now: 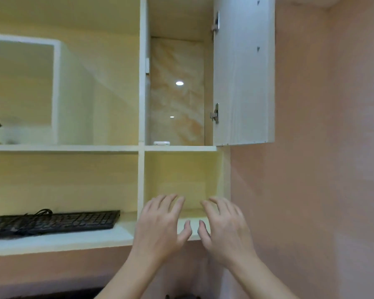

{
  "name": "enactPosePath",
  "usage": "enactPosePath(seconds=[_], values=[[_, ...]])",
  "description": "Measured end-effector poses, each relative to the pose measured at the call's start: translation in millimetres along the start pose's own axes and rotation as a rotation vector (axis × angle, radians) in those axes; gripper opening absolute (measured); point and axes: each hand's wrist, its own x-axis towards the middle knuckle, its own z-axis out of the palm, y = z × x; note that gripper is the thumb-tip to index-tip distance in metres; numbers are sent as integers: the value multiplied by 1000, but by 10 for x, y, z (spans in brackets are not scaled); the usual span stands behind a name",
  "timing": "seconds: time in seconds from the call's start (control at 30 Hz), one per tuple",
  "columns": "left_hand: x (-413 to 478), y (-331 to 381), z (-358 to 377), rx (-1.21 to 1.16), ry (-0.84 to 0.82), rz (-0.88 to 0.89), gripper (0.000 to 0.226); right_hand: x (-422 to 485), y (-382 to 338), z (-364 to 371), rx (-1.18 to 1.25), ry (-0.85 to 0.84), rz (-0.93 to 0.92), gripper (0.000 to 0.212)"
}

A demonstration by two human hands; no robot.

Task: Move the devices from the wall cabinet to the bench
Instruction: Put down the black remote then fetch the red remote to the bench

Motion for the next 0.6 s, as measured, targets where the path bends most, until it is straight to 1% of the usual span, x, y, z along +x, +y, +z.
enactPosePath(seconds=[0.1,0.2,0.33,0.43,0.6], values=[[394,-163,-237,61,92,18,58,430,-7,-163,-29,73,-59,47],[730,-332,-444,99,184,17,59,797,13,-296,-43,121,-76,48],[1075,-582,-567,152,250,30,57,1173,27,-357,-32,151,-92,50],[1249,-815,-547,204,271,56,64,1406,-15,-313,-12,84,-140,53],[1419,-1152,-336,268,278,121,82,1823,-162,-159,58,-55,-253,53]])
